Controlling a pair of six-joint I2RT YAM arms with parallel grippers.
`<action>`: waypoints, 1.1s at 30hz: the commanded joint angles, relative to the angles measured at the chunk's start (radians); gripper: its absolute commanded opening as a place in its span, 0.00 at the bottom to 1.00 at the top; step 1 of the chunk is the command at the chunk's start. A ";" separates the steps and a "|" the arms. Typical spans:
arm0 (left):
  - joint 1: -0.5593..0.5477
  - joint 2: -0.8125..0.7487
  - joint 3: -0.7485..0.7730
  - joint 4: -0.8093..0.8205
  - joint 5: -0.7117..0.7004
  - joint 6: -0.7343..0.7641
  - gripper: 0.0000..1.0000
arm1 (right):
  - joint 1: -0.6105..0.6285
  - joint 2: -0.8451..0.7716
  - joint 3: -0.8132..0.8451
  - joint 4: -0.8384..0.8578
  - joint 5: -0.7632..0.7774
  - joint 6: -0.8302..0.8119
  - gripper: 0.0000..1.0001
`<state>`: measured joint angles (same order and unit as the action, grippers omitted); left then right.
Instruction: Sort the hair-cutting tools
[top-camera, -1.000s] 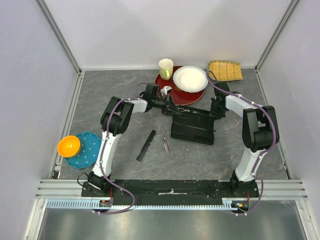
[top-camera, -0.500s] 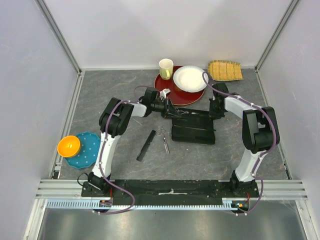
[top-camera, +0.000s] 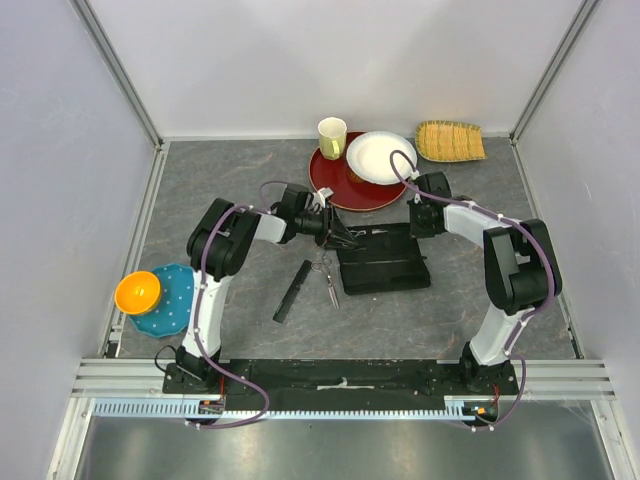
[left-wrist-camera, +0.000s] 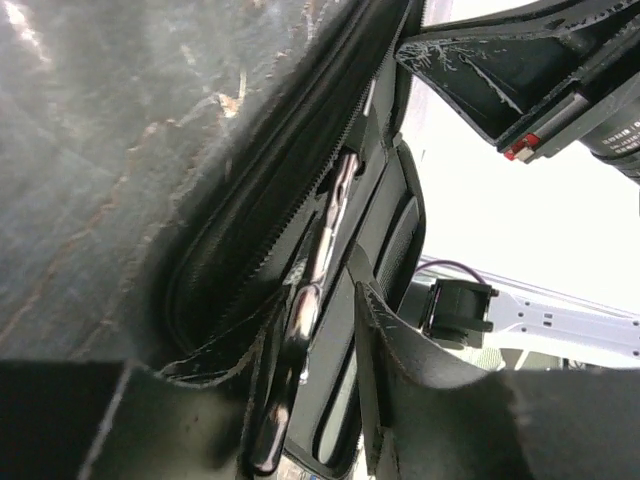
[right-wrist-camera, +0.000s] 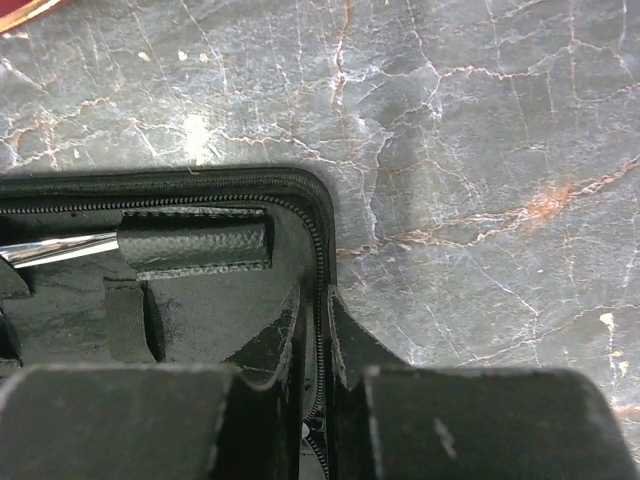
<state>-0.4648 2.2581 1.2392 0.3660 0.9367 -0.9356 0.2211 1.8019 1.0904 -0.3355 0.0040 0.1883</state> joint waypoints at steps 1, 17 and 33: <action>-0.035 -0.078 -0.012 -0.157 -0.060 0.119 0.44 | 0.098 0.100 -0.061 0.053 -0.259 0.131 0.08; -0.032 -0.258 0.008 -0.624 -0.388 0.279 0.83 | 0.098 0.080 -0.040 0.007 -0.127 0.215 0.12; 0.100 -0.336 -0.121 -0.530 -0.147 0.284 0.87 | 0.098 0.132 -0.044 0.015 -0.128 0.223 0.10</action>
<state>-0.3965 1.9518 1.1339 -0.1543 0.7307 -0.7284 0.2844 1.8290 1.0931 -0.2554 -0.0284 0.3790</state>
